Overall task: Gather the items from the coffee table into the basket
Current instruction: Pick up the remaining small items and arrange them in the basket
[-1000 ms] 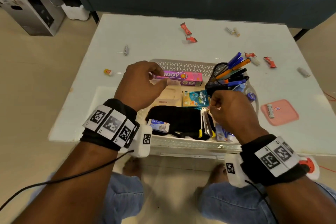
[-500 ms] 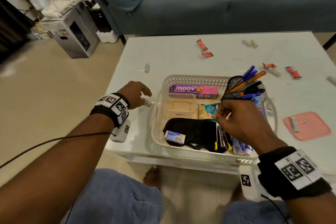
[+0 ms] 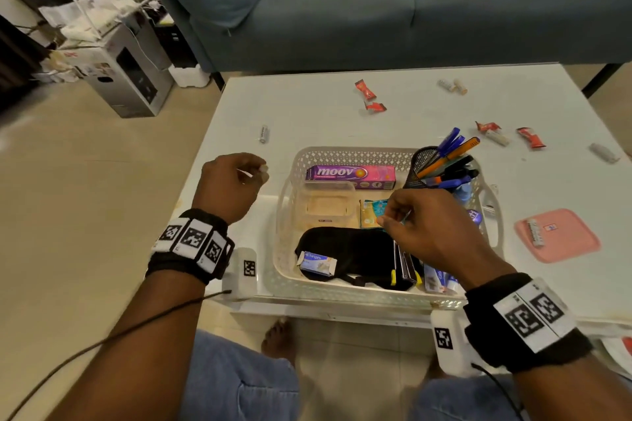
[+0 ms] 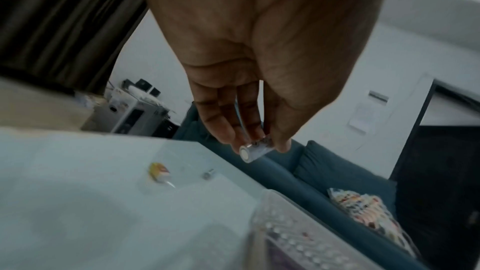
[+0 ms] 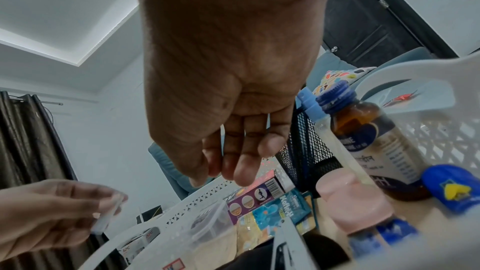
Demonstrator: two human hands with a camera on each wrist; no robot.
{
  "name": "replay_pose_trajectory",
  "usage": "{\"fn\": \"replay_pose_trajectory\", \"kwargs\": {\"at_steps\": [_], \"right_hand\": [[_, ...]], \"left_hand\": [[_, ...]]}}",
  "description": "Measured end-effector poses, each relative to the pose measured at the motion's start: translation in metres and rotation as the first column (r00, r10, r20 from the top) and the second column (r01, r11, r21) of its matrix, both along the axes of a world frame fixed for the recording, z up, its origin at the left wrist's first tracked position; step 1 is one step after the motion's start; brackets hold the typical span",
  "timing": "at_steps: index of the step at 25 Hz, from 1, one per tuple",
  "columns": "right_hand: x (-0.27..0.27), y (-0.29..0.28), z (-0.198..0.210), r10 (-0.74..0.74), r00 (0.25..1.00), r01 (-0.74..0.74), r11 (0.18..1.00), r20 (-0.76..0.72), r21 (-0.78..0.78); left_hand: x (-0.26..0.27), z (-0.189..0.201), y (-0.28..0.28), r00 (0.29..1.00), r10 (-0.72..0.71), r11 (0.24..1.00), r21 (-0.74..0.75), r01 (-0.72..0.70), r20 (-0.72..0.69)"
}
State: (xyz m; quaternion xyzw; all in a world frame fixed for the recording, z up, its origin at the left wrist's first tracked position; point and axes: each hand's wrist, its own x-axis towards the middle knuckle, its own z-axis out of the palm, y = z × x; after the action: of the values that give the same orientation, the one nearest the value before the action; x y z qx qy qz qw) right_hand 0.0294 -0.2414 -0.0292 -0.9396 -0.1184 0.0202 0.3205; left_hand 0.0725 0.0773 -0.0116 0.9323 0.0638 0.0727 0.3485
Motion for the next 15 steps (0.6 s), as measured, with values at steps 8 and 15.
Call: {"fn": "replay_pose_trajectory", "kwargs": {"at_steps": [8, 15], "right_hand": [[-0.011, 0.024, 0.013, 0.031, 0.982, 0.056, 0.897, -0.189, 0.439], [-0.009, 0.045, 0.019, 0.025, 0.945, 0.158, 0.839, -0.327, 0.521]], "left_hand": [[-0.04, -0.008, -0.1, 0.934, -0.328, 0.799, -0.569, 0.196, -0.139], [-0.03, 0.003, -0.085, 0.868, -0.416, 0.694, -0.712, 0.11, -0.271]]}}
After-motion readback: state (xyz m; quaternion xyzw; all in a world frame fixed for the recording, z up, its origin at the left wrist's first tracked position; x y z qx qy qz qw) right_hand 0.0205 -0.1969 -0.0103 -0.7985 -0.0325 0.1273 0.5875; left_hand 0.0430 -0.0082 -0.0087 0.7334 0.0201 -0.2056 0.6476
